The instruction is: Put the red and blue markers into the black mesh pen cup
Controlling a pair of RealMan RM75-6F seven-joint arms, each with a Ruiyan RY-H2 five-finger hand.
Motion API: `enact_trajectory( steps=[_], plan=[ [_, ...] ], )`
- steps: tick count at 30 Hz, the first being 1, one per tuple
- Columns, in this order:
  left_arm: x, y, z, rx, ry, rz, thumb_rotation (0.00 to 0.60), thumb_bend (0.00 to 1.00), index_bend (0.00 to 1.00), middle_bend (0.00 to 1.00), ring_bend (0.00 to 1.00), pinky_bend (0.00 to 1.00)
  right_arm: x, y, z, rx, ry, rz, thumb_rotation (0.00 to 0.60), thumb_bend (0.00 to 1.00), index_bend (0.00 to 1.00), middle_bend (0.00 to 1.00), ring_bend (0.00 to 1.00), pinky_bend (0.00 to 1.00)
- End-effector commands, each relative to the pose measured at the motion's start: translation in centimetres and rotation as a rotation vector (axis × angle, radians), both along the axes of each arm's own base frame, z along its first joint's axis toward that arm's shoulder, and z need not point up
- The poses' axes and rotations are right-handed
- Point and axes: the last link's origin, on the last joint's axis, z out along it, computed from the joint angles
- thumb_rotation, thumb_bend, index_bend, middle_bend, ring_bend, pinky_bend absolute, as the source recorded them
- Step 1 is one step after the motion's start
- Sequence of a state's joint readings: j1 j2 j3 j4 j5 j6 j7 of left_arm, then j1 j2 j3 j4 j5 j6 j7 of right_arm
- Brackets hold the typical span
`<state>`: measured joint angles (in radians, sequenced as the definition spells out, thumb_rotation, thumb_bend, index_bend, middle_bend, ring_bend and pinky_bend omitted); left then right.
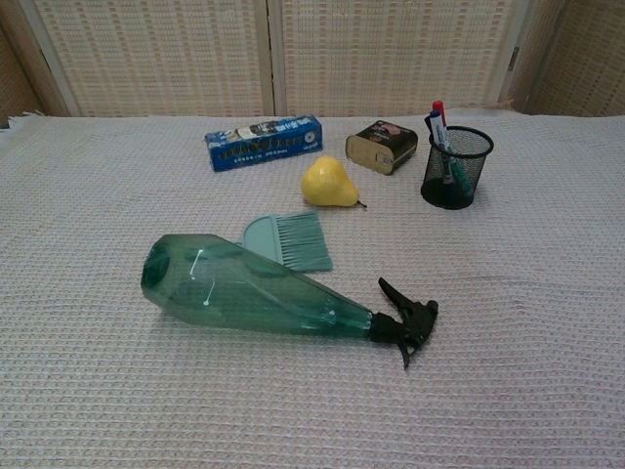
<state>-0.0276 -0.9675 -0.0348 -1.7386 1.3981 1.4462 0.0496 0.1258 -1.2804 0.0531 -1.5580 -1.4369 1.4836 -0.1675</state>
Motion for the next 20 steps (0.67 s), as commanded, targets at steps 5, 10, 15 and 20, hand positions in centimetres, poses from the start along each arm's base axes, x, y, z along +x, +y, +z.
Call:
enact_trajectory(
  steps=[5,10,15,20],
  plan=[
    [-0.02,0.09,-0.18,-0.007,0.005,0.004,0.600,0.51,0.14,0.01,0.00,0.28,-0.28,0.15,0.45,-0.004,-0.028,-0.026,0.600,0.16,0.17,0.12,0.12,0.04],
    [-0.04,0.11,-0.25,-0.009,0.008,0.005,0.600,0.51,0.14,0.01,0.00,0.28,-0.15,0.15,0.55,-0.002,-0.033,-0.022,0.600,0.13,0.07,0.12,0.10,0.03],
    [-0.07,0.11,-0.16,-0.004,0.009,0.008,0.600,0.51,0.14,0.01,0.00,0.28,-0.17,0.22,0.53,0.005,-0.028,-0.030,0.600,0.13,0.06,0.12,0.10,0.03],
    [-0.16,0.16,-0.25,-0.007,0.012,0.014,0.600,0.51,0.14,0.01,0.00,0.28,-0.26,0.22,0.50,0.015,-0.023,-0.040,0.600,0.13,0.07,0.12,0.10,0.03]
  ],
)
